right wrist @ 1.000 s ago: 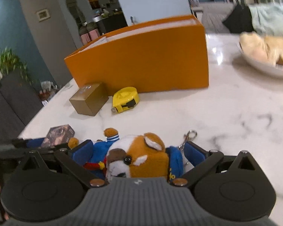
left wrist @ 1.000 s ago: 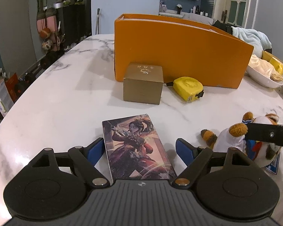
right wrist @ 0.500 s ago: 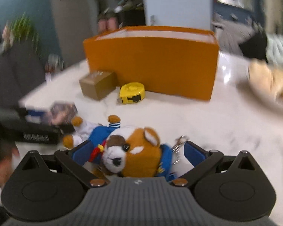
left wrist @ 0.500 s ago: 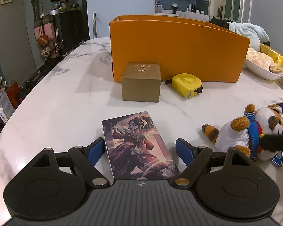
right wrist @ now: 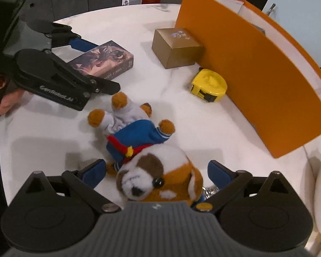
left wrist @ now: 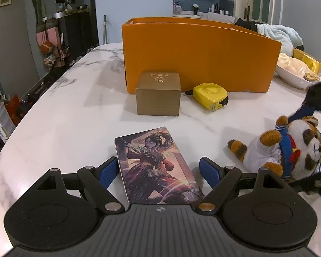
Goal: Organize objects
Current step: 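Grasp the illustrated card with the left tool while the right tool grips the dog plush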
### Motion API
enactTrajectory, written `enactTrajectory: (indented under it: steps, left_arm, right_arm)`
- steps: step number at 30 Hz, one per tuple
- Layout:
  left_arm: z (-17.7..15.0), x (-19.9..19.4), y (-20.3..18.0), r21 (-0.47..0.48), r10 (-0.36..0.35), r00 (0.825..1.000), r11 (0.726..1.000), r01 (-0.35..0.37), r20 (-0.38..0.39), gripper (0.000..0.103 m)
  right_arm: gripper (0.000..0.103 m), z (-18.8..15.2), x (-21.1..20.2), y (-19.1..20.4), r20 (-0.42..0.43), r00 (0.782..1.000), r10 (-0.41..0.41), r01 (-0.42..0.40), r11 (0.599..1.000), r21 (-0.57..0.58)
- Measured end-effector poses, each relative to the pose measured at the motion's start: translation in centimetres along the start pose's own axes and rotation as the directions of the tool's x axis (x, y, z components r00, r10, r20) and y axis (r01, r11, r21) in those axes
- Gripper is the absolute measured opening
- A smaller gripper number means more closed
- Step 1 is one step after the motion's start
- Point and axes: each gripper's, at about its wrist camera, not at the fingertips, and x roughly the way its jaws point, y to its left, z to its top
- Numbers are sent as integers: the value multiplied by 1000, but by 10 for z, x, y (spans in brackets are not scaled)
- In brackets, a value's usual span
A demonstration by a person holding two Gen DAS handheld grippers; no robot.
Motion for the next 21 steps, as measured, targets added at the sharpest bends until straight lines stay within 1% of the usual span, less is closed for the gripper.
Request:
enactTrajectory:
  steps: [1, 2, 3, 4, 5, 6, 8, 11, 12, 14, 17, 21]
  left_arm:
    - [0, 0, 1, 2, -4, 1000, 1000, 4, -1, 95]
    - [0, 0, 1, 2, -6, 1000, 1000, 6, -1, 92]
    - [1, -1, 2, 3, -6, 1000, 1000, 6, -1, 91]
    - [1, -1, 3, 4, -6, 1000, 1000, 6, 0, 85]
    - [1, -1, 3, 4, -6, 1000, 1000, 6, 5, 80]
    - [2, -2, 4, 7, -13, 1000, 1000, 13, 4, 78]
    - [2, -2, 3, 22, -22, 1000, 1000, 22, 9, 72]
    - [2, -3, 3, 29, -34, 999, 999, 33, 8, 70]
    - [3, -3, 3, 29, -38, 999, 999, 38, 6, 70]
    - [3, -3, 2, 34, -38, 999, 999, 38, 5, 69]
    - [1, -4, 2, 39, -39, 999, 998, 39, 8, 69]
    - [0, -6, 0, 48, -36, 999, 998, 35, 10, 69]
  right_arm:
    - [87, -1, 1, -3, 3, 999, 37, -37, 999, 29]
    - [81, -3, 2, -7, 15, 998, 67, -67, 996, 66]
    - [81, -4, 2, -8, 21, 997, 77, -79, 993, 86]
    - [80, -6, 1, -7, 29, 997, 72, -74, 993, 93]
    - [78, -7, -1, -4, 35, 997, 70, -73, 992, 104]
    - [73, -8, -3, -2, 43, 996, 79, -83, 989, 121]
    - [66, -12, -9, -1, 68, 993, 96, -106, 982, 159]
    - [64, -19, -17, 9, 97, 994, 48, -64, 982, 176]
    - [64, -21, -19, 9, 103, 994, 44, -63, 980, 191]
    - [64, -26, -20, 10, 119, 992, 45, -72, 968, 238]
    - [63, -31, -24, 12, 140, 990, 8, -52, 949, 312]
    - [63, -35, -27, 14, 143, 986, -81, 16, 912, 409]
